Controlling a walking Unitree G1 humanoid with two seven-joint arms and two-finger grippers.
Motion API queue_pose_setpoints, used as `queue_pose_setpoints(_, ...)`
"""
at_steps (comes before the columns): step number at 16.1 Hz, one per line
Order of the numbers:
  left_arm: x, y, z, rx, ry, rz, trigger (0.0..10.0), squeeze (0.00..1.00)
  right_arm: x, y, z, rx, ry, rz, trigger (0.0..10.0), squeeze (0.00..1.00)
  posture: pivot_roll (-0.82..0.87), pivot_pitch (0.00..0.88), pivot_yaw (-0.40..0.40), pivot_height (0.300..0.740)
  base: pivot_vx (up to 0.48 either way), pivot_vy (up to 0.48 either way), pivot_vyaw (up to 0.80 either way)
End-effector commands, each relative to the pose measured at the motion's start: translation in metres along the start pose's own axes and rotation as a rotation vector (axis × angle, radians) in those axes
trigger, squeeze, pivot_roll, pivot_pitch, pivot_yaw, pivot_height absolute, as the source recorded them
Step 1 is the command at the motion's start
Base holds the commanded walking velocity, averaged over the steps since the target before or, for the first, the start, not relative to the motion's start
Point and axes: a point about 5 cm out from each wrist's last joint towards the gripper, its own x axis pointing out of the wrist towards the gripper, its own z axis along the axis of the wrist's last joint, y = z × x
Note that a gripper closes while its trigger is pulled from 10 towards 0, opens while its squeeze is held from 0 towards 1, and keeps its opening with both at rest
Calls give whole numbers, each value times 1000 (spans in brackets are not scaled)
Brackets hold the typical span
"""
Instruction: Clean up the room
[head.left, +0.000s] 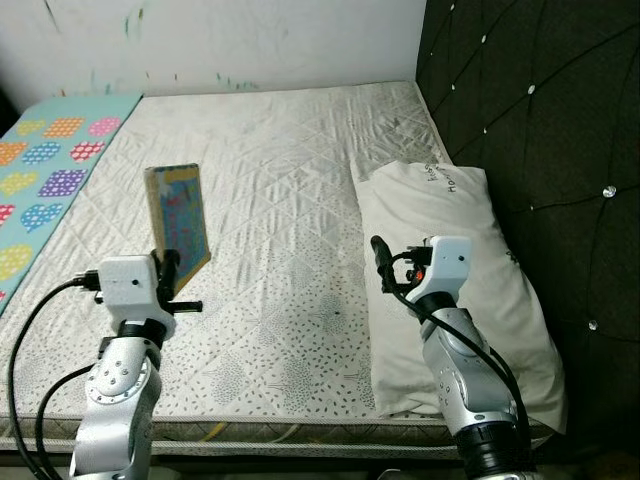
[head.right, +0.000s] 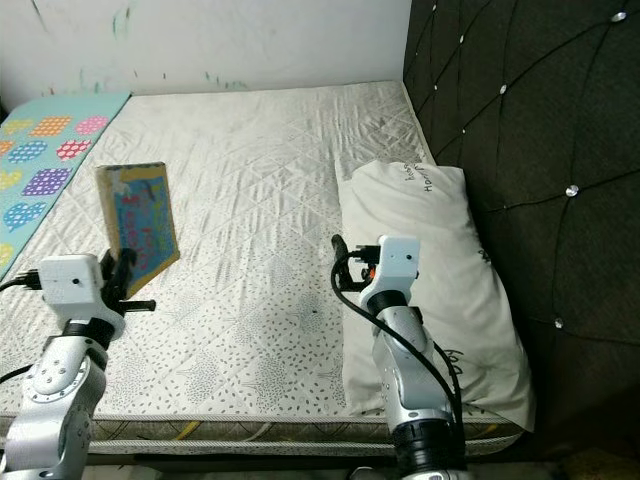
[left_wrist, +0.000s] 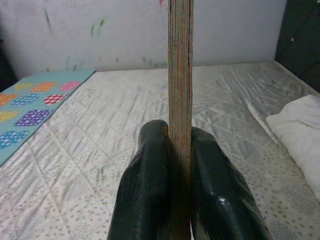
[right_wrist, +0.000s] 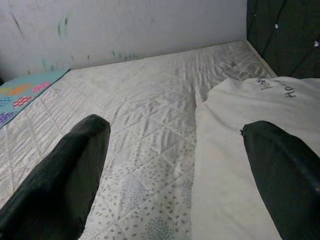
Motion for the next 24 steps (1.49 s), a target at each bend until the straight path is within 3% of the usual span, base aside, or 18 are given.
queue_pose_setpoints(1,-1,3,9,18,-37,-4,10000,0,5,3,4,12,-22,-3,10000,0,-7,61,120,740,0,0,0)
queue_pose_setpoints(5,-4,8,6,11,-36,42,10000,0,5,9,1,4,-8,36,10000,0,-7,71,58,740,0,0,0)
queue_pose_setpoints(12,-34,0,-18,-84,-11,195,10000,0,14,5,10,-99,43,186,10000,0,-38,94,-133,740,0,0,0)
queue_pose_setpoints(15,-36,-7,-20,-114,-18,230,10000,0,15,7,12,-121,59,235,10000,0,-55,91,-185,740,0,0,0)
queue_pose_setpoints(20,-41,-4,-23,-129,-28,277,10000,0,16,24,10,-121,77,313,10000,0,-42,92,-208,740,0,0,0)
queue_pose_setpoints(24,-42,0,-21,-115,-33,278,10000,0,17,25,8,-114,84,309,10000,0,-26,98,-180,740,0,0,0)
